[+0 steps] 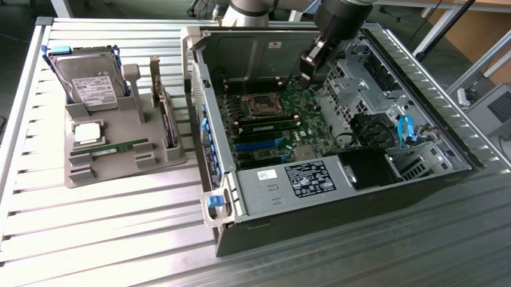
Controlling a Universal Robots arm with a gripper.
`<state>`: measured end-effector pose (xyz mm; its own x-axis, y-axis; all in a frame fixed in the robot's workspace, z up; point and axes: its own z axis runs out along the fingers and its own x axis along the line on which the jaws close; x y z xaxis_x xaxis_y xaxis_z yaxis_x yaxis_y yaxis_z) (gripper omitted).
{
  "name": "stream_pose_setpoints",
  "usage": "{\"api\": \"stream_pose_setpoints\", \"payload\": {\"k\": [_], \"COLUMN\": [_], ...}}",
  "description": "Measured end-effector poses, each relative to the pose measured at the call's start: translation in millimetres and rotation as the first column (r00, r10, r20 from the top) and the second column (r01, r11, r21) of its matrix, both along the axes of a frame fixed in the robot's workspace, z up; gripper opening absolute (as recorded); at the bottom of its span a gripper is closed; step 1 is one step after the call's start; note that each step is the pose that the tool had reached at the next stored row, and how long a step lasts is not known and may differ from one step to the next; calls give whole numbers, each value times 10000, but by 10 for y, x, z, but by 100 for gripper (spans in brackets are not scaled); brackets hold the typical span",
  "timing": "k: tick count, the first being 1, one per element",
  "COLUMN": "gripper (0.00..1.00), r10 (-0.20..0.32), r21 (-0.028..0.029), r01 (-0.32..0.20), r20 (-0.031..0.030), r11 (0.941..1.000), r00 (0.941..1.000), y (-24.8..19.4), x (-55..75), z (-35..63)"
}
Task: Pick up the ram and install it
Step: 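Press down the ram until it locks into place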
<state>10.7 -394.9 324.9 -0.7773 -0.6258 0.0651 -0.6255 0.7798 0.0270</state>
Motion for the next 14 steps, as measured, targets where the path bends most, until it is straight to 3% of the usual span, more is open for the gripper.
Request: {"api": "stream_pose_setpoints", "payload": {"k": [5, 7, 11, 12, 14], "gripper": [9, 9, 9, 9, 9], "r10": [-1059, -1605, -2500, -2778, -3492], "r21": [0, -1, 0, 0, -1], "r01": [1059, 1605, 2500, 2778, 3492], "r20": [1, 1, 1, 0, 1], "r11": [9944, 9870, 9683, 9606, 9370], "r00": [9944, 9870, 9683, 9606, 9370], "y": [0, 0, 0, 0, 0], "x": [0, 0, 0, 0, 0], "z": [-8, -11, -15, -16, -19]}}
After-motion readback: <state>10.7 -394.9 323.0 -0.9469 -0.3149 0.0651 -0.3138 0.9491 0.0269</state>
